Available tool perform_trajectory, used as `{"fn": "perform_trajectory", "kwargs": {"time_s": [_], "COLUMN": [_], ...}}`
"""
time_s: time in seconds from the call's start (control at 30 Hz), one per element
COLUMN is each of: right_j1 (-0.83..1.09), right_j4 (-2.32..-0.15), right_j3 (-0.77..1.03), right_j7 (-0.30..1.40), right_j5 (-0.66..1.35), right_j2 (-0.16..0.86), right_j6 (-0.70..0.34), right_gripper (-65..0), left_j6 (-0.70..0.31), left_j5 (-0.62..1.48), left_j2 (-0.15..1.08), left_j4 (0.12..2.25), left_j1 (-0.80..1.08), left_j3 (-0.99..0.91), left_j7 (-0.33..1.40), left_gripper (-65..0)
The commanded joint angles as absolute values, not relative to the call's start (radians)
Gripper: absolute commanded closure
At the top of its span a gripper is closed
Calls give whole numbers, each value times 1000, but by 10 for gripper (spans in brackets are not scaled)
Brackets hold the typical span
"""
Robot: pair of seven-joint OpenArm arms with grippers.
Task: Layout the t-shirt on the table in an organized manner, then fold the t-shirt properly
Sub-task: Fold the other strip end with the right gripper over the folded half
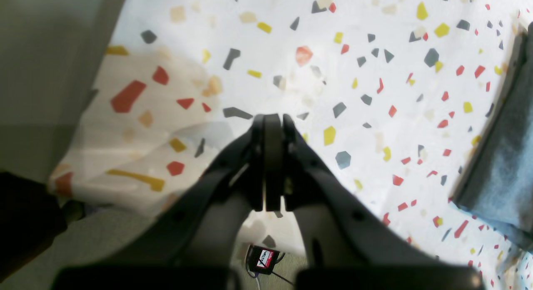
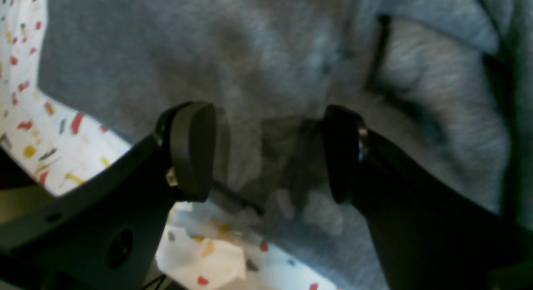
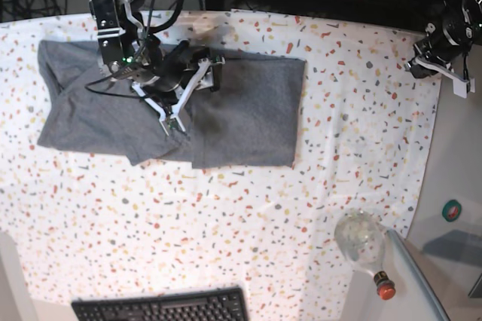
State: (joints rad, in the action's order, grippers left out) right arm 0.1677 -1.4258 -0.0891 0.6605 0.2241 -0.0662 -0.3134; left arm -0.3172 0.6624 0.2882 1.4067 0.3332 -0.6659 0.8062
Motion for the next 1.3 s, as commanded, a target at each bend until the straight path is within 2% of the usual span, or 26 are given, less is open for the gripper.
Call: {"fn": "perform_trajectory", "kwargs": {"time_s": [0.0,0.13,0.17,0.2,0.23,0.3,0.33,0.53,0.7,1.0,1.13,1.23,1.27], "right_j1": [154,154,154,154,154,156,159,203,283,257,255,271,282], "right_j4": [-1440,-1440,-1440,-1440,-1440,-1440,-1440,-1468,-1577,-1541,-1549,-1604,-1638], "right_j3": [-91,-91,-93,-94,-94,-94,-96,-94,-101,-96,-93,-94,-93], "right_j7": [641,641,641,641,641,641,644,648,650,650,723,728,728], "right_j5": [237,237,237,237,239,242,242,243,243,243,243,243,242], "right_j2": [-73,-73,-73,-73,-74,-74,-74,-77,-82,-82,-82,-82,-82], "right_j6": [-317,-317,-317,-317,-317,-317,-317,-317,-317,-317,-317,-317,-317], "right_gripper": [-368,-366,-348,-309,-239,-54,0,0,0,0,0,-129,-155], "left_j6": [-321,-321,-321,-321,-321,-321,-321,-321,-321,-321,-321,-321,-321], "left_j5": [674,674,674,674,674,674,674,674,674,674,674,674,674], "left_j2": [306,306,306,306,306,306,306,306,306,306,306,306,306], "left_j4": [1422,1422,1422,1422,1422,1415,1415,1414,1414,1414,1414,1414,1414], "left_j1": [328,325,325,325,325,325,325,325,325,323,323,323,323], "left_j3": [-671,-671,-671,-671,-671,-671,-671,-671,-671,-671,-671,-671,-671], "left_j7": [792,792,792,792,792,791,791,791,791,791,791,791,791], "left_gripper": [0,0,0,0,0,0,0,0,0,0,0,0,0]}}
